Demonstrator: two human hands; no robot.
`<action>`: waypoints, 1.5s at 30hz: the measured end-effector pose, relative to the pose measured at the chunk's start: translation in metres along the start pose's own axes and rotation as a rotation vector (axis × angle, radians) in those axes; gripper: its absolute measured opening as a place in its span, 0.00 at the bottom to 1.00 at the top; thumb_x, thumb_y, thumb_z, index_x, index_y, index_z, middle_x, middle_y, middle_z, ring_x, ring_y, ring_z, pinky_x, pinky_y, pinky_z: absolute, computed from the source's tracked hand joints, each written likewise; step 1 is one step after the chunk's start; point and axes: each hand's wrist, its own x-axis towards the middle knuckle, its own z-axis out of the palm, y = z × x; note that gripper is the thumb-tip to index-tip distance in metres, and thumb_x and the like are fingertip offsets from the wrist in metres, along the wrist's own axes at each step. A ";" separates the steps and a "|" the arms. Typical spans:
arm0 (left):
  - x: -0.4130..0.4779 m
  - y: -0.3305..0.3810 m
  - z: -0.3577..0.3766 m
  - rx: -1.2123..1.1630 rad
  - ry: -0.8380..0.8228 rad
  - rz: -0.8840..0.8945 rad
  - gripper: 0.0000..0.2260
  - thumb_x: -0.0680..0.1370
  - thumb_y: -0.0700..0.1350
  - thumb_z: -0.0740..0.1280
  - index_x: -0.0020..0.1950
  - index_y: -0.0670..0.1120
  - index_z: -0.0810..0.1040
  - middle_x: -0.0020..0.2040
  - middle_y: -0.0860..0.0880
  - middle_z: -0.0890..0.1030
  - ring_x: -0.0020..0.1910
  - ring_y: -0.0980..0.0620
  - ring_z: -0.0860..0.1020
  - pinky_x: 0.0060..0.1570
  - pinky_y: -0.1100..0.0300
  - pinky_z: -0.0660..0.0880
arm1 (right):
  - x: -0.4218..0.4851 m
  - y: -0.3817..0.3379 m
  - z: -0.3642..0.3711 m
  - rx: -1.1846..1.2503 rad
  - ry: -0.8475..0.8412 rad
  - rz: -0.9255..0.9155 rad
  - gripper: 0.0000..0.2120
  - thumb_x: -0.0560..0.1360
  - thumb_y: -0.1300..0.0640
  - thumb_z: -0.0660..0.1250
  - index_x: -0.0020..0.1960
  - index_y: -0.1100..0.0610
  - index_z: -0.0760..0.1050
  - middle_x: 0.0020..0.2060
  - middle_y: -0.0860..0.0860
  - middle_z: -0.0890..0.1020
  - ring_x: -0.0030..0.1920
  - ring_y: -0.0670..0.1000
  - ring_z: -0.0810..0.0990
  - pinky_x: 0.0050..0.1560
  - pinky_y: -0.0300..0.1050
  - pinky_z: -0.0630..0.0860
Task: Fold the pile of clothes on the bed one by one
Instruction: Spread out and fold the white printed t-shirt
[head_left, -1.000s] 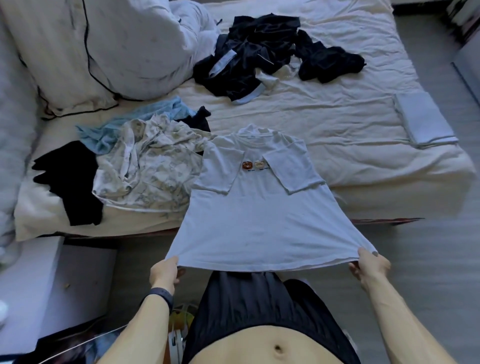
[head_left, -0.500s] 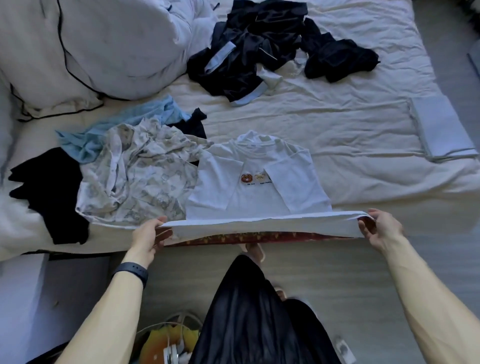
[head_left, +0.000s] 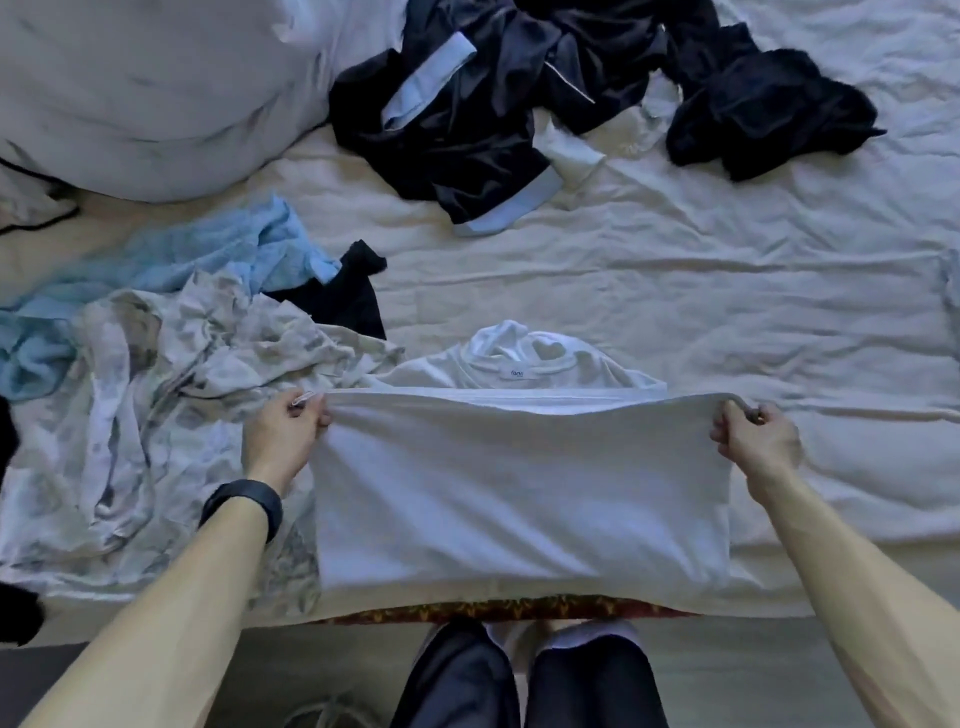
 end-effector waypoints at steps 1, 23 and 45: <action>0.013 0.001 0.008 0.042 0.010 0.014 0.15 0.81 0.57 0.64 0.40 0.51 0.80 0.39 0.53 0.84 0.42 0.49 0.81 0.43 0.52 0.76 | 0.013 0.000 0.009 -0.072 0.028 -0.009 0.12 0.74 0.47 0.66 0.38 0.55 0.75 0.39 0.59 0.84 0.40 0.59 0.81 0.43 0.51 0.78; 0.050 0.006 0.028 0.472 0.162 0.238 0.09 0.83 0.49 0.61 0.58 0.46 0.75 0.51 0.40 0.81 0.50 0.38 0.77 0.45 0.46 0.72 | 0.071 -0.017 0.031 -0.674 -0.063 -0.416 0.24 0.73 0.46 0.57 0.57 0.59 0.81 0.56 0.66 0.78 0.59 0.67 0.75 0.57 0.57 0.73; -0.056 0.007 0.166 0.674 -0.050 0.721 0.30 0.81 0.59 0.57 0.81 0.49 0.58 0.81 0.44 0.58 0.80 0.44 0.56 0.74 0.36 0.52 | -0.064 0.052 0.140 -0.732 -0.079 -0.936 0.27 0.79 0.43 0.59 0.76 0.50 0.69 0.78 0.57 0.65 0.78 0.59 0.62 0.73 0.63 0.59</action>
